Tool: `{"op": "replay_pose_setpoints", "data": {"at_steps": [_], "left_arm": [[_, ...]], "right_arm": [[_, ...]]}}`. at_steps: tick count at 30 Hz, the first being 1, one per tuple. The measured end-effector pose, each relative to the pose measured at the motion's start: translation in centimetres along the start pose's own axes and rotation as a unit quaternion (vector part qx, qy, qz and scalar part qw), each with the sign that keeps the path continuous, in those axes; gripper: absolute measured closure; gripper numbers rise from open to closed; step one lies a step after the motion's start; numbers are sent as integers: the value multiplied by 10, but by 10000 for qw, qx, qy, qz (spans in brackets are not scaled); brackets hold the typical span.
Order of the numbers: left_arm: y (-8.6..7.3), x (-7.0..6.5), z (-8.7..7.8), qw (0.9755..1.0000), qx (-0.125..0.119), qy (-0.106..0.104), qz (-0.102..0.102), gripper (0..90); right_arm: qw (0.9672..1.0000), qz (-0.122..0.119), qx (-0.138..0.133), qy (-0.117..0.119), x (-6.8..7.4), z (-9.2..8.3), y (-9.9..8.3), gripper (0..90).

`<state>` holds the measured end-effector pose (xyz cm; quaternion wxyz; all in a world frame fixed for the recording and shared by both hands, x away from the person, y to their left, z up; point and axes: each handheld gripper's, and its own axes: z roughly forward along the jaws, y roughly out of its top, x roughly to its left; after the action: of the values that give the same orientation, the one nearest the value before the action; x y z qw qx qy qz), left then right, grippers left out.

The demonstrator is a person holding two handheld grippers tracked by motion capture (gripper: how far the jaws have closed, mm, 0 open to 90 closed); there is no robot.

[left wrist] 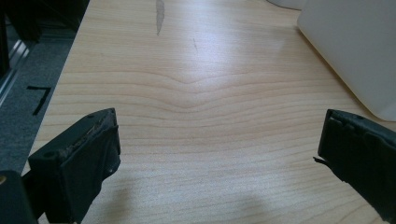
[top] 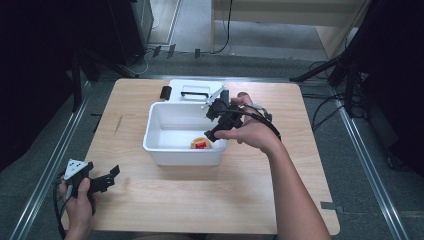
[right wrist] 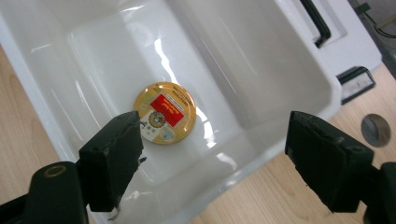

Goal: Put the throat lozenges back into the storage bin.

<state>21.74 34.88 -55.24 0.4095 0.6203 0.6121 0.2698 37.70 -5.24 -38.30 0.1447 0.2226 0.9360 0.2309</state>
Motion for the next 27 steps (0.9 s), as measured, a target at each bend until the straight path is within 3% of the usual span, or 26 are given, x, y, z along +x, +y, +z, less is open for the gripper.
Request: {"op": "replay_pose_setpoints", "data": {"at_steps": [13, 20, 27], "left_arm": [[0, 0, 0, 10000, -31, 1, 5, 0], [0, 0, 0, 10000, -29, 10, 7, 0], [0, -1, 0, 10000, 2, 9, 12, 0]], "right_arm": [[9988, 423, -195, -124, -13, -19, -37, 186], [9984, 507, -191, -152, -18, -24, -59, 179], [9968, 750, -194, -187, -23, -22, -83, 177]]}}
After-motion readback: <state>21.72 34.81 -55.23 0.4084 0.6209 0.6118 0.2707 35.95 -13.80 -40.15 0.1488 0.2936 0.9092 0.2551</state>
